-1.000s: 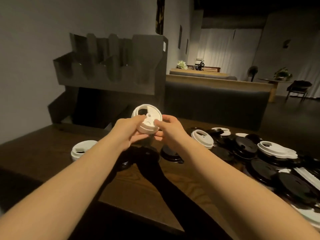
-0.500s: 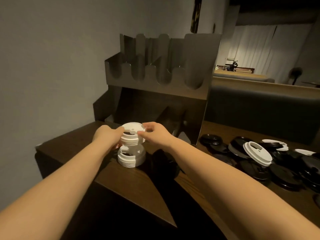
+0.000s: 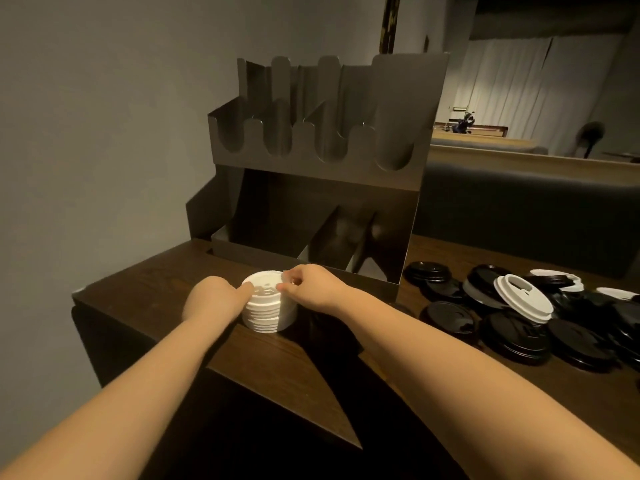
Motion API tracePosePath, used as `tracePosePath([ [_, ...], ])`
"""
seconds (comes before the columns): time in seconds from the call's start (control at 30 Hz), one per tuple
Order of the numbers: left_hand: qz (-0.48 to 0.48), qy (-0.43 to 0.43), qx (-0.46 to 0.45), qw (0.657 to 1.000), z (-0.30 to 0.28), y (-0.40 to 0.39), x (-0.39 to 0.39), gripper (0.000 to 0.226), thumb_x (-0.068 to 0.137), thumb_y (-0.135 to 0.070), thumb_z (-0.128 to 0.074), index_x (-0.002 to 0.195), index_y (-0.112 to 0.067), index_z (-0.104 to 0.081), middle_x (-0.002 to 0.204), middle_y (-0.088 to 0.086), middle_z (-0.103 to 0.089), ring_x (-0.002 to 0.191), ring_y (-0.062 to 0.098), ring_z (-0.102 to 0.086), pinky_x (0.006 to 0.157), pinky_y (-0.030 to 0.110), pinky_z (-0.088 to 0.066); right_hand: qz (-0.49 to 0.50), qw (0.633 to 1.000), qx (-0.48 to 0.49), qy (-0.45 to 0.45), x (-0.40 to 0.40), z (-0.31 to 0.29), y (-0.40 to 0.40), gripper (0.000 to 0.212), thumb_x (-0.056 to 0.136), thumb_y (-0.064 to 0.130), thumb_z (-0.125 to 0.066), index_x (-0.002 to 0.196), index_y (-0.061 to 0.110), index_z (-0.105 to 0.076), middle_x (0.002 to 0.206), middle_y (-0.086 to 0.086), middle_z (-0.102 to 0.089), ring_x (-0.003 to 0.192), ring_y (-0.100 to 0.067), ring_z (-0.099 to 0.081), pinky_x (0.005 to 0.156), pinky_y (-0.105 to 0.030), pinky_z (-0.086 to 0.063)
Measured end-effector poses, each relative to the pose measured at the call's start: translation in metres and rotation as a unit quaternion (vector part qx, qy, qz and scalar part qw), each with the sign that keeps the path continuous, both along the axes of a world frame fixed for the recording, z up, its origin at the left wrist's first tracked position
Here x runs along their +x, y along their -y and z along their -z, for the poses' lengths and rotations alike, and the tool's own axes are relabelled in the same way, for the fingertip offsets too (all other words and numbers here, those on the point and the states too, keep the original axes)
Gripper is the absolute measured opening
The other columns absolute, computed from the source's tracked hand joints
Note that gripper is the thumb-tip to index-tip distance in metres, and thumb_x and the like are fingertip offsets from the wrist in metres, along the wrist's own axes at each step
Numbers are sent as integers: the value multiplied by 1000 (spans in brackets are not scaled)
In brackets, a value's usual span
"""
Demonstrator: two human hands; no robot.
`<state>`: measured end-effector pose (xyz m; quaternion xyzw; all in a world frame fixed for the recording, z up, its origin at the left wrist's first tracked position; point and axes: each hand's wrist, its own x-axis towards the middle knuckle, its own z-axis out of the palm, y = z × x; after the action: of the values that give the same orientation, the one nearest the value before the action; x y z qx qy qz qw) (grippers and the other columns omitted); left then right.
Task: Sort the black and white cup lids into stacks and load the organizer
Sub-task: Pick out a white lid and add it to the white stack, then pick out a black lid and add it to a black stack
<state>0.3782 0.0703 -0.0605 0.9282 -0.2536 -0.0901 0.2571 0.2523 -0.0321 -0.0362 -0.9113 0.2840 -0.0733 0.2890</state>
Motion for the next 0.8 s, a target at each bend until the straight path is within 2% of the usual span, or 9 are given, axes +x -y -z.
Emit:
tracePosePath([
  [0.07, 15, 18, 11, 1000, 2, -2, -3, 44, 94, -46, -49, 81, -8, -67, 62, 4, -50, 58, 18, -48, 49, 28, -32, 3, 1000, -13, -28, -1, 3, 1, 33, 96, 34, -51, 115, 8, -60, 114, -9, -62, 106, -22, -59, 85, -28, -44],
  [0.13, 18, 37, 21, 999, 2, -2, -5, 44, 94, -47, -48, 78, -9, -65, 64, 4, -51, 59, 18, -49, 50, 28, -33, 11, 998, -27, -52, -2, 5, 0, 43, 97, 40, -48, 128, 11, -55, 126, -7, -59, 114, -22, -55, 97, -34, -44],
  [0.2, 15, 49, 45, 998, -3, -2, -7, 45, 94, -49, -48, 86, -8, -64, 74, 6, -58, 65, 19, -53, 56, 29, -39, 10, 994, -61, -93, -6, 2, -2, 51, 98, 47, -40, 138, 17, -45, 139, -4, -50, 127, -25, -46, 108, -47, -33],
  [0.3, -2, 53, 79, 995, -17, -2, -15, 67, 92, -62, -39, 116, -3, -61, 106, 14, -62, 97, 29, -58, 80, 39, -47, -5, 990, -96, -102, -16, -14, -10, 52, 101, 47, -23, 146, 23, -35, 151, -4, -36, 140, -27, -29, 115, -54, -13],
  [0.37, -13, 86, 32, 996, -28, 0, -29, 76, 94, -63, -30, 134, 0, -49, 139, 22, -46, 129, 38, -41, 102, 47, -37, 11, 997, -74, -25, -27, -28, -13, 52, 103, 44, -16, 148, 24, -29, 153, -4, -33, 142, -26, -26, 117, -50, -13],
  [0.47, 64, 121, -136, 981, -45, 7, -67, 64, 100, -51, -26, 144, -5, -39, 155, 19, -27, 145, 34, -17, 115, 51, -20, 5, 995, -97, -16, -50, -44, -15, 51, 103, 42, -12, 149, 25, -27, 151, -5, -37, 140, -27, -30, 115, -47, -22],
  [0.6, 186, 114, -266, 939, -59, 34, -131, 44, 103, -32, -36, 139, -11, -47, 152, 10, -35, 146, 25, -20, 117, 43, -19, 23, 987, -147, -69, -103, -46, 5, 51, 104, 27, -24, 152, 21, -9, 147, -14, -39, 143, -32, -19, 113, -48, -25],
  [0.67, 229, 100, -305, 919, -59, 48, -164, 39, 100, -27, -43, 135, -12, -51, 148, 6, -42, 141, 22, -29, 113, 35, -25, 70, 982, -165, -63, -143, -46, 23, 53, 103, 23, -32, 152, 18, -12, 148, -14, -38, 145, -31, -16, 114, -48, -25],
  [0.8, 303, -16, -262, 916, -48, 87, -225, 39, 98, -23, -49, 135, -15, -50, 139, 5, -50, 126, 20, -48, 98, 27, -38, 219, 963, -150, -55, -238, -42, 56, 60, 101, 10, -33, 152, 12, -2, 148, -20, -36, 144, -33, -18, 112, -44, -27],
])
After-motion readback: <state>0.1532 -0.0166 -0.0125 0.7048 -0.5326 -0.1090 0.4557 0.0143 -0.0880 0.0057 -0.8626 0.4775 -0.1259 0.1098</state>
